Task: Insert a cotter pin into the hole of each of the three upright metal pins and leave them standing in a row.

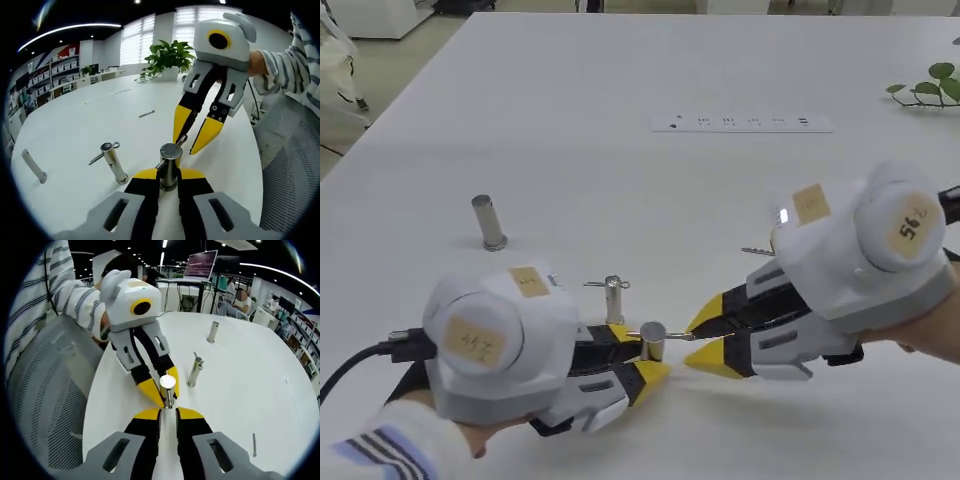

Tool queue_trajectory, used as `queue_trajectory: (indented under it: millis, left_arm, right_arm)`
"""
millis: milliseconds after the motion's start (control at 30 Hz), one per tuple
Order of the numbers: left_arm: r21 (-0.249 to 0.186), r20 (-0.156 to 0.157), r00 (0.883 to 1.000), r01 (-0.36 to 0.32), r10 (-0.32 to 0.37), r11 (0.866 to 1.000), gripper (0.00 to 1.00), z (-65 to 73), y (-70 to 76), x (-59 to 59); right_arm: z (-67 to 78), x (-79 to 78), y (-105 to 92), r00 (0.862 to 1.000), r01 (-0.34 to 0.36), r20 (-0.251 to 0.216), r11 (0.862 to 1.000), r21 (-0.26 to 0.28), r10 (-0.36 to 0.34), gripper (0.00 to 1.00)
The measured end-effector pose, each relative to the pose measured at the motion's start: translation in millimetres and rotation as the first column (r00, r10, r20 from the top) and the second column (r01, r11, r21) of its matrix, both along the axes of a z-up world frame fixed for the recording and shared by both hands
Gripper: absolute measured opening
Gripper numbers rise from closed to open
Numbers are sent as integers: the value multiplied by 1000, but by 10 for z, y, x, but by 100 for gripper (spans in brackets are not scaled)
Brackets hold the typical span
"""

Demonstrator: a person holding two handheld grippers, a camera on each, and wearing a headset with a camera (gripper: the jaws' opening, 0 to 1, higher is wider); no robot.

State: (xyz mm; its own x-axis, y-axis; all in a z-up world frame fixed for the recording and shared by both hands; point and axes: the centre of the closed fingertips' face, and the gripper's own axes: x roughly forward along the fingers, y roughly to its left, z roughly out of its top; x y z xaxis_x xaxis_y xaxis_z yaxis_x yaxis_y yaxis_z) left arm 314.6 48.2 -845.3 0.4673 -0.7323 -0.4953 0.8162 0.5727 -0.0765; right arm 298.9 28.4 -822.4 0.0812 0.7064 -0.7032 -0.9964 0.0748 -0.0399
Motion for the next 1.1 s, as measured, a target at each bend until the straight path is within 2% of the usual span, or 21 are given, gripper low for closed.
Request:
queue_trajectory:
  millis: [200, 333, 600, 867, 1100]
  left_arm:
    - [1, 3, 1000, -1, 1, 1000, 12, -2, -2, 2]
    - [2, 3, 1000, -3, 3, 1000, 12, -1, -5, 3]
    - [0, -3, 1000, -1, 1, 1000, 12, -1, -6, 3]
    - [-2, -7, 1000, -5, 5, 1000, 12, -2, 0, 8]
    - [-3, -11, 1000, -17, 17, 1000, 15, 4, 8, 4]
  right_arm:
    - [92, 1, 4, 999, 28, -24, 999, 36, -27, 5]
    - [112, 27, 33, 999, 39, -21, 998, 40, -38, 4]
    - [126, 39, 124, 999, 37, -13, 998, 53, -36, 4]
    - [118, 46, 153, 996, 78, -36, 995, 68, -76, 4]
    - [148, 58, 137, 995, 93, -34, 993, 79, -91, 11]
